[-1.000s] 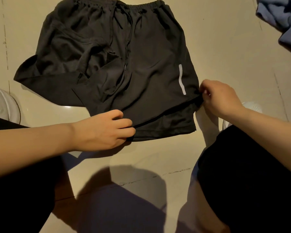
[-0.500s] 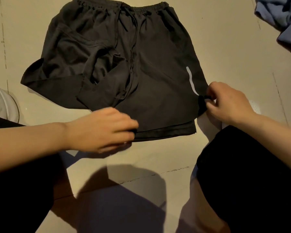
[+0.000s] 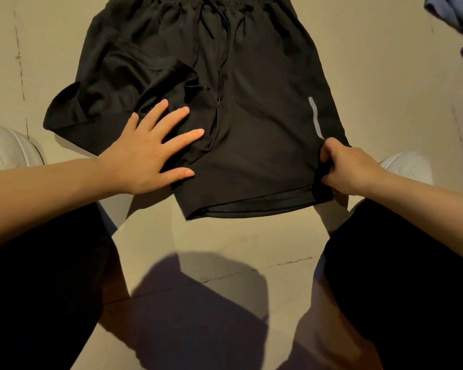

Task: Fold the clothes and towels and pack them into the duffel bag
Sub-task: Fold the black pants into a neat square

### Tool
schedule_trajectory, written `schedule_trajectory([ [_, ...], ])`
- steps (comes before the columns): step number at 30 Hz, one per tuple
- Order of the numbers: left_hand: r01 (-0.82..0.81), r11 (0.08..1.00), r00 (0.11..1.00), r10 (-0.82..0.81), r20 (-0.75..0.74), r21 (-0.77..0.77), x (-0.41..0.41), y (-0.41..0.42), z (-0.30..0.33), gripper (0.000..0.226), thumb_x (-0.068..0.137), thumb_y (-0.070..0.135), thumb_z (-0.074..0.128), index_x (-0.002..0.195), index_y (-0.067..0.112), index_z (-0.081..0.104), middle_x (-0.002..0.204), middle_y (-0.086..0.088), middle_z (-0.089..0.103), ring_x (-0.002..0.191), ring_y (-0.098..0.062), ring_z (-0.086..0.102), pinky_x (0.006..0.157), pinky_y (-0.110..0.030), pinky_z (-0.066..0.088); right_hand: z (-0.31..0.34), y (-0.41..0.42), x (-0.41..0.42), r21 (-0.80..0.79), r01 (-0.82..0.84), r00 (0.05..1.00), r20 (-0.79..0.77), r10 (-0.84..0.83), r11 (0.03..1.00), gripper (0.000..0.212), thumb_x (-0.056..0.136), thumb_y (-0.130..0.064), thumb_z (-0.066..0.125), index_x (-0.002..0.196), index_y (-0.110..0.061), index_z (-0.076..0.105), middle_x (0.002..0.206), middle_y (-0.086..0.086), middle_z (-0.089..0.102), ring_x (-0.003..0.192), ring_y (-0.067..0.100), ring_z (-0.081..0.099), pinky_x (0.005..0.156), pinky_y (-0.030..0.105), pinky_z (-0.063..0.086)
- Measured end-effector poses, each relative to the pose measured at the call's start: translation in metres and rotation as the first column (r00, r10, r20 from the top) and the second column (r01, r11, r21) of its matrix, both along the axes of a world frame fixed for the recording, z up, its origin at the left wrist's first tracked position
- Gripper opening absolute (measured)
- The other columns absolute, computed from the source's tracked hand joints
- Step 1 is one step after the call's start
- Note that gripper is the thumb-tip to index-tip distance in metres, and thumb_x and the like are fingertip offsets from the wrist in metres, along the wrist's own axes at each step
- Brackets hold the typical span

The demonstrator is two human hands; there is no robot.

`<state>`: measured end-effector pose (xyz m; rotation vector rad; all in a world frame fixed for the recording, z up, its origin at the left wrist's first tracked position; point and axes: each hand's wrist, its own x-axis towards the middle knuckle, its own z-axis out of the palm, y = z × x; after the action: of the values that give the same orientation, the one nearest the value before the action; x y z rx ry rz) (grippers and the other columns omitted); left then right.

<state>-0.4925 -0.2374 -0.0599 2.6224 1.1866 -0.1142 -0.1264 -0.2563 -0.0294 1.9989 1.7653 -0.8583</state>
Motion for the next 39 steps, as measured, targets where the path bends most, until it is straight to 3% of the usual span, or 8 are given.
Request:
schedule_trajectory([
  [4,0.206,0.956,0.978,-0.209,-0.010,0.210,0.004,-0.008,0.009,0.064,0.094,0.060,0.037,0.146,0.023,0.041,0.151,-0.015,0.036,0.139,-0.042,0.032,0.100,-0.064,0.033,0.006,0.002,0.007,-0.040,-0.104,0.994,0.028,0.105,0.994,0.031,0.085,-0.020,0.069,0.097,-0.016,0.040,0.088,0.006,0.054,0.076,0.027,0.050,0.065,0.031,0.036],
  [8,0.513,0.805,0.835,-0.549,0.045,0.297,0.030,-0.021,0.020,0.047,0.096,0.052,0.044,0.107,0.013,0.068,0.107,-0.009,0.065,0.103,-0.033,0.060,0.091,-0.048,0.040,0.016,0.017,0.024,0.189,-0.059,0.996,0.072,0.046,0.980,0.024,0.089,-0.030,0.064,0.106,-0.018,0.052,0.093,0.006,0.059,0.089,0.033,0.055,0.070,0.034,0.039],
  [14,0.422,0.906,0.906,-0.422,0.000,0.036,0.038,-0.048,-0.003,0.028,0.081,0.025,0.045,0.093,0.011,0.066,0.085,-0.006,0.062,0.070,-0.028,0.057,0.048,-0.037,0.047,-0.012,0.024,0.032,0.211,0.289,0.957,-0.057,-0.283,0.934,0.036,0.093,-0.027,0.062,0.121,-0.010,0.048,0.113,0.016,0.060,0.097,0.034,0.055,0.079,0.038,0.041],
  [18,0.490,0.870,0.868,-0.493,0.057,0.058,0.040,-0.052,-0.004,0.021,0.079,0.015,0.047,0.089,0.012,0.066,0.080,-0.005,0.058,0.064,-0.026,0.054,0.045,-0.033,0.045,-0.018,0.029,0.037,0.244,0.456,0.890,-0.109,-0.443,0.856,0.019,0.092,-0.014,0.060,0.110,-0.010,0.053,0.113,0.016,0.060,0.101,0.034,0.055,0.084,0.039,0.044],
  [25,0.567,0.813,0.795,-0.500,0.344,-0.127,0.056,-0.065,0.012,0.030,0.099,0.037,0.046,0.117,0.020,0.064,0.112,0.000,0.062,0.095,-0.020,0.061,0.068,-0.033,0.054,-0.002,0.015,0.040,0.403,-0.037,0.985,0.167,-0.033,0.915,0.044,0.086,-0.005,0.054,0.129,-0.007,0.044,0.124,0.024,0.044,0.104,0.045,0.047,0.080,0.049,0.045],
  [30,0.177,0.982,0.919,-0.191,0.344,0.073,0.038,-0.006,0.027,0.032,0.092,0.027,0.051,0.114,0.009,0.065,0.117,-0.012,0.059,0.106,-0.030,0.056,0.091,-0.039,0.045,-0.005,0.007,-0.011,0.298,-0.200,0.975,-0.037,0.221,0.933,0.062,0.091,-0.043,0.058,0.145,-0.024,0.034,0.151,0.013,0.026,0.134,0.039,0.029,0.107,0.049,0.035],
  [34,-0.173,0.983,0.976,0.162,0.147,0.063,-0.012,0.028,0.013,0.048,0.089,0.033,0.061,0.128,0.007,0.055,0.128,-0.021,0.050,0.117,-0.043,0.048,0.096,-0.053,0.043,-0.017,0.024,0.004,0.191,-0.301,0.954,0.058,0.295,0.934,0.087,0.080,-0.061,0.058,0.152,-0.027,0.022,0.158,0.013,0.012,0.144,0.036,0.012,0.113,0.054,0.028],
  [39,-0.080,0.996,0.996,0.081,0.029,-0.030,-0.043,0.012,0.001,0.072,0.091,0.061,0.034,0.137,0.008,0.049,0.137,-0.022,0.046,0.121,-0.040,0.047,0.096,-0.052,0.045,-0.005,0.059,0.041,0.116,-0.263,0.936,0.272,0.224,0.958,0.087,0.082,-0.045,0.069,0.152,-0.031,0.018,0.158,0.014,0.011,0.141,0.040,0.015,0.110,0.057,0.028],
])
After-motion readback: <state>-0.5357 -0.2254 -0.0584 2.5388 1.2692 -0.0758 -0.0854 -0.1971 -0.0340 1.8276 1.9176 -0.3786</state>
